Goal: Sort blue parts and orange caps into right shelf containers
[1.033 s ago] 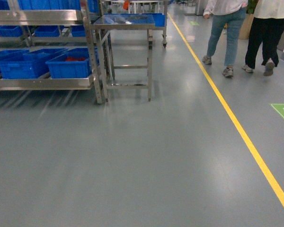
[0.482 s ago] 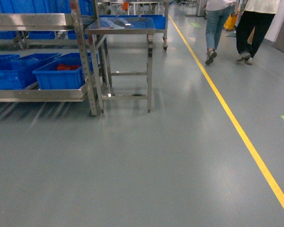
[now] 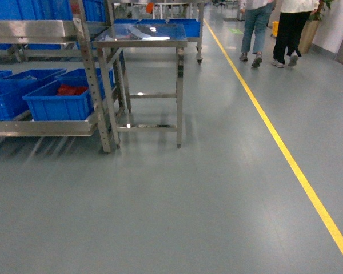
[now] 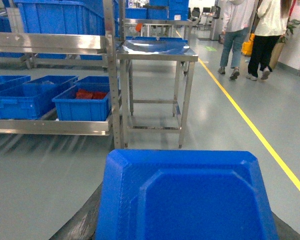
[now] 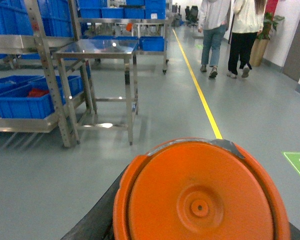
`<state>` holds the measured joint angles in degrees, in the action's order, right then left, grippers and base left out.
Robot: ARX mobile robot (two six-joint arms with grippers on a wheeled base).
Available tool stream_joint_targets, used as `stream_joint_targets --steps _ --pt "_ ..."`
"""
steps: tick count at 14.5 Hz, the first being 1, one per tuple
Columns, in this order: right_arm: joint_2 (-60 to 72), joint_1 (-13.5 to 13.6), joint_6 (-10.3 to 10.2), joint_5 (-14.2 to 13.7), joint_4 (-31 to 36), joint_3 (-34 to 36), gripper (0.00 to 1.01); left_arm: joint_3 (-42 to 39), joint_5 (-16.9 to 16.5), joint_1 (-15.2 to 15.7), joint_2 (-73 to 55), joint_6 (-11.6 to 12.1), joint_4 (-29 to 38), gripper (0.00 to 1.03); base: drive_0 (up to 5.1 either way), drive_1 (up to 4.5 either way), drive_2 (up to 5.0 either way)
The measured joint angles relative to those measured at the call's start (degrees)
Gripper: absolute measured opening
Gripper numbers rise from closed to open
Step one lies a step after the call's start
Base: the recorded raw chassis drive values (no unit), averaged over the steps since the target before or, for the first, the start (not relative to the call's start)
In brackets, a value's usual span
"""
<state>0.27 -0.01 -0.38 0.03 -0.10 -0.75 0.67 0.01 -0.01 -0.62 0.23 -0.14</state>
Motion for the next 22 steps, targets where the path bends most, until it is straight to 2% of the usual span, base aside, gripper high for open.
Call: stream_joint_targets --steps 22 --pt "0.00 0.00 0.00 0.00 -0.26 0.00 0.43 0.00 0.00 0.00 0.00 0.00 -0.11 0.41 0.0 4.33 -4.3"
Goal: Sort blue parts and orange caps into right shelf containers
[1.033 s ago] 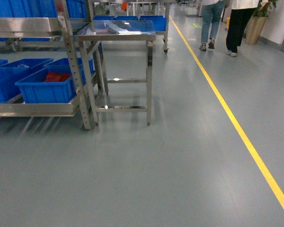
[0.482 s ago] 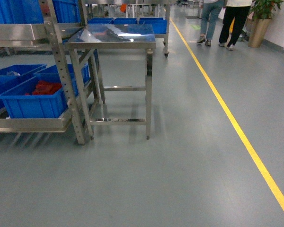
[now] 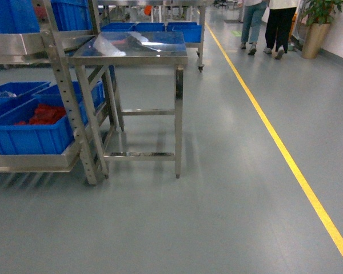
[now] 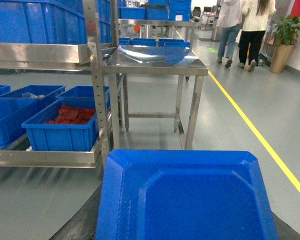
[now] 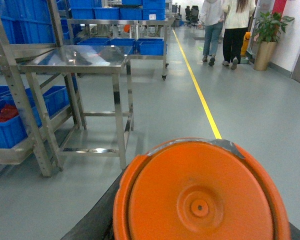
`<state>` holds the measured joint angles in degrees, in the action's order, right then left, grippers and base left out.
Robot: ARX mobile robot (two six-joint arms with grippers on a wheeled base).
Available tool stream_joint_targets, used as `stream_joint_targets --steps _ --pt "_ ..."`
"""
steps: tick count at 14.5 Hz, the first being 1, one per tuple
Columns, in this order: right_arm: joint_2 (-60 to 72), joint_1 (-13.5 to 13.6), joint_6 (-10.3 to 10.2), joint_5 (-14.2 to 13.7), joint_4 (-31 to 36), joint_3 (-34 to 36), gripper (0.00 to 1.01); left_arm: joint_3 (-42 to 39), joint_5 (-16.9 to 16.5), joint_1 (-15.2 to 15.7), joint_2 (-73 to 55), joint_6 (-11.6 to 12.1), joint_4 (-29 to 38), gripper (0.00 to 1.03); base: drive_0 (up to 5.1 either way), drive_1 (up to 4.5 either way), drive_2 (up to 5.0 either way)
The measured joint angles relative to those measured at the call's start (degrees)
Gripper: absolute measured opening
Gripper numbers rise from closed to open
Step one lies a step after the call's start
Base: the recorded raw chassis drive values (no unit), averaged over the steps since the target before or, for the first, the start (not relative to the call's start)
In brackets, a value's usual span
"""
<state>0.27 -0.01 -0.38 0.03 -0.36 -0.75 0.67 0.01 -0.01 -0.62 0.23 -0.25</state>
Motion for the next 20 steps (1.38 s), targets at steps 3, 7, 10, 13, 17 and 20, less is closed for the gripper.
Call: stream_joint_targets --steps 3,7,10,13,17,20 --pt "0.00 0.00 0.00 0.00 0.09 0.00 0.43 0.00 0.02 0.00 0.00 0.00 -0.15 0.41 0.2 4.46 -4.1" --pt "0.00 0.00 0.00 0.00 0.07 0.00 0.43 0.00 0.00 0.00 0.00 0.00 0.17 0.41 0.0 4.33 -4.3" --pt "0.00 0.00 0.00 0.00 0.00 0.00 0.43 0.00 0.00 0.00 0.00 -0.02 -0.15 0.41 0.0 4.31 -4.3" --pt "0.00 0.00 0.00 0.00 0.07 0.00 0.43 0.00 0.02 0.00 0.00 -0.02 -0.02 0.41 -0.1 4.23 -4.4" --pt "0.00 0.00 0.00 0.00 -0.04 0.00 0.43 0.00 0.02 0.00 0.00 -0.02 -0.20 0.41 0.0 4.32 -4.3" --pt "0.00 0.00 0.00 0.00 0.13 0.00 0.43 0.00 0.00 0.00 0.00 -0.02 -0.15 0.41 0.0 4.27 -4.3"
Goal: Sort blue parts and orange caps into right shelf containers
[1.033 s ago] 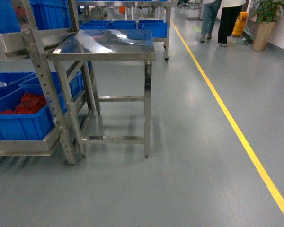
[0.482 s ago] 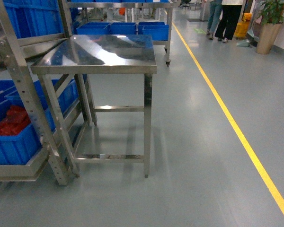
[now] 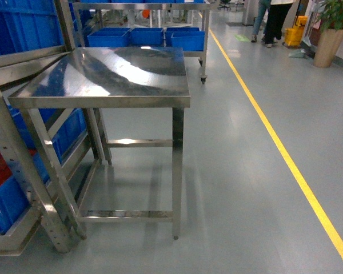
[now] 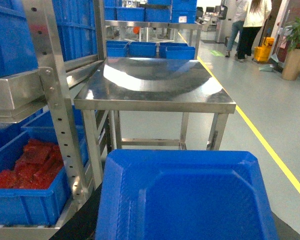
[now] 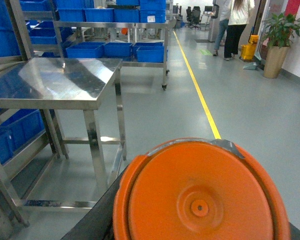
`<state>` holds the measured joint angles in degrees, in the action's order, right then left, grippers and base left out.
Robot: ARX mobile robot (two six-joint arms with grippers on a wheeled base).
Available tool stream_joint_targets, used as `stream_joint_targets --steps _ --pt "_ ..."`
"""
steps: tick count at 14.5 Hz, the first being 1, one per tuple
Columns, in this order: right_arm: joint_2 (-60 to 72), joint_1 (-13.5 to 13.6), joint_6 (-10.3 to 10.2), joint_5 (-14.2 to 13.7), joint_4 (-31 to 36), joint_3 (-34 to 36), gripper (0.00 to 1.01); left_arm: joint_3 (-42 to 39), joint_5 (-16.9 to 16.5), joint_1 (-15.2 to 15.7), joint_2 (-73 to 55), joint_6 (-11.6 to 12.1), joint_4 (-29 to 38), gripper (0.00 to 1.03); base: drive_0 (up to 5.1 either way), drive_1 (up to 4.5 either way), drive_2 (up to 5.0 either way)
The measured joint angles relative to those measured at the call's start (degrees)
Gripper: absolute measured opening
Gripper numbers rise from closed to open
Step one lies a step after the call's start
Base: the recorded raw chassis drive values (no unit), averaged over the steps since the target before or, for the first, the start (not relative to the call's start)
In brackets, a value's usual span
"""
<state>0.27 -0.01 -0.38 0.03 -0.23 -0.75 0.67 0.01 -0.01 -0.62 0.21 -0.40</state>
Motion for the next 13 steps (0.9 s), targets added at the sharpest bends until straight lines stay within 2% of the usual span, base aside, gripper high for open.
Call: stream_joint_targets --steps 1,3,13 --pt "0.00 0.00 0.00 0.00 -0.15 0.00 0.43 0.00 0.00 0.00 0.00 0.02 -0.02 0.41 0.0 4.26 -4.2" --pt "0.02 0.00 0.00 0.00 -0.26 0.00 0.43 0.00 0.02 0.00 0.00 0.02 -0.13 0.41 0.0 0.00 0.0" --pt "0.00 0.00 0.00 -0.15 0.00 0.00 0.43 0.00 0.00 0.00 0.00 0.00 -0.02 0.41 -4.8 2.56 2.6"
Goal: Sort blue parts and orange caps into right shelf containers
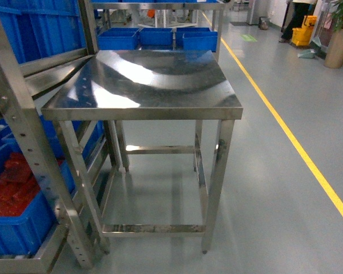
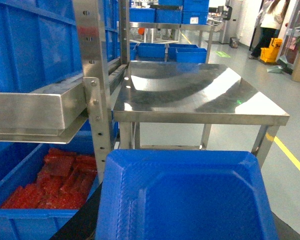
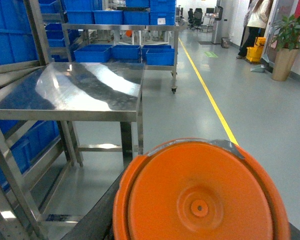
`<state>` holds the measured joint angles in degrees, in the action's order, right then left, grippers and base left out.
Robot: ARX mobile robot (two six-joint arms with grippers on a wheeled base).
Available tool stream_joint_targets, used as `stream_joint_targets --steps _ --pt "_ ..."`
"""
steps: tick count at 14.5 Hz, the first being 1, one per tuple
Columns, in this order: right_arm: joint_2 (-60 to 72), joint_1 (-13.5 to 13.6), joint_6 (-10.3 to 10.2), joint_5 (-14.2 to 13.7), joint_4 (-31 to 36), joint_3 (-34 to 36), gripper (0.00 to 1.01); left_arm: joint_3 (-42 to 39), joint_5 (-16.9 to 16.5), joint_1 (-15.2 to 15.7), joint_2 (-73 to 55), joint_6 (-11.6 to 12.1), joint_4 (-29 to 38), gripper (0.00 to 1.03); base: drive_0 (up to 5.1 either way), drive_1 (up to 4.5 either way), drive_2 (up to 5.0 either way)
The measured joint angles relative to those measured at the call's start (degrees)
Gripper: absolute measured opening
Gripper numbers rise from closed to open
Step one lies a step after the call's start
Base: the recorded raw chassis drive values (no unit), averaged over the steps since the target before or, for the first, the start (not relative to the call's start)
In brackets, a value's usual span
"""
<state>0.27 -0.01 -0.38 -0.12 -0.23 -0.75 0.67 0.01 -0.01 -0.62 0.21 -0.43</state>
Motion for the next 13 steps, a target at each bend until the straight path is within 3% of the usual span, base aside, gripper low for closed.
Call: stream_joint_targets --steps 13 --pt "0.00 0.00 0.00 0.11 -0.17 0.00 0.43 0.00 0.02 0.00 0.00 0.00 0.00 0.41 -5.0 2.46 2.5"
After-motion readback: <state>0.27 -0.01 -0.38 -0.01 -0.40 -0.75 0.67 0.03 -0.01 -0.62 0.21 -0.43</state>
